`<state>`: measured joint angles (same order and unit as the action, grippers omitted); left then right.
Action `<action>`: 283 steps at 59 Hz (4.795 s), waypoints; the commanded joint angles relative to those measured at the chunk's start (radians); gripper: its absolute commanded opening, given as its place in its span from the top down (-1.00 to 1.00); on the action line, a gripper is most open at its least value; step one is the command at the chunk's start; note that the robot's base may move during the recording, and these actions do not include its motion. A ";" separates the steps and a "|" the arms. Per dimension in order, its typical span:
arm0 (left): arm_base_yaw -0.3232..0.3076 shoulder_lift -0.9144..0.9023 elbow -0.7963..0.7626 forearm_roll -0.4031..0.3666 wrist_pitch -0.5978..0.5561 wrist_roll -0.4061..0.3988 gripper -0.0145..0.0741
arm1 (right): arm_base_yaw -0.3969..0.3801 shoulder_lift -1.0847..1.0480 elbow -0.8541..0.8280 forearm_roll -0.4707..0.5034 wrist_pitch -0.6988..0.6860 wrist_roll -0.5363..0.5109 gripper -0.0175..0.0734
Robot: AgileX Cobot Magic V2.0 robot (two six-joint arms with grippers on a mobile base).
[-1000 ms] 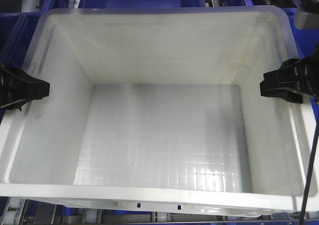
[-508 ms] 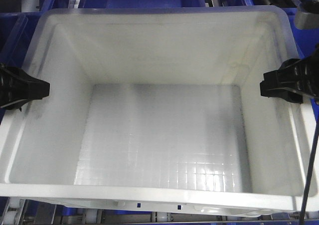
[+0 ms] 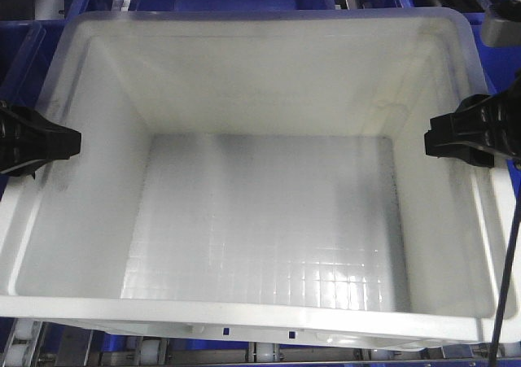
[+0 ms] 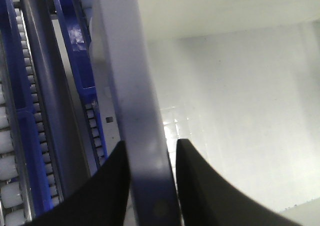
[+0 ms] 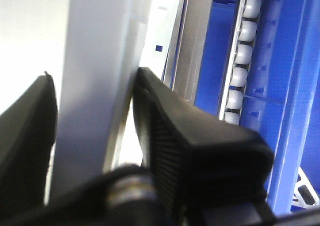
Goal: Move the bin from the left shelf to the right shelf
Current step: 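Hold the bin raised over the roller shelf while the base aligns, then lower the bin with both grippers onto the roller shelf slot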
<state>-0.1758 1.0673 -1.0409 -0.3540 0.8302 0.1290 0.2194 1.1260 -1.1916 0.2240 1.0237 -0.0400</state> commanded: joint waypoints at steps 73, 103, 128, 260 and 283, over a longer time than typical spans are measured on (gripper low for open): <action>-0.004 0.084 -0.038 -0.067 -0.124 0.016 0.69 | 0.000 0.068 0.007 -0.005 -0.310 -0.060 0.62; -0.004 0.084 -0.038 -0.061 -0.138 0.018 0.69 | 0.000 0.130 0.007 -0.009 -0.314 -0.063 0.62; -0.004 0.146 -0.038 -0.063 -0.127 0.018 0.69 | 0.000 0.183 0.007 -0.009 -0.312 -0.075 0.62; -0.004 0.150 -0.038 -0.027 -0.236 0.018 -0.18 | 0.000 0.092 0.004 -0.132 -0.346 -0.075 -0.66; -0.004 0.149 -0.038 -0.017 -0.170 0.023 -0.18 | 0.000 0.087 0.006 -0.115 -0.328 -0.075 -0.63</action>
<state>-0.1753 1.2455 -1.0436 -0.3549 0.7037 0.1514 0.2188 1.2387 -1.1524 0.0975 0.7509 -0.1032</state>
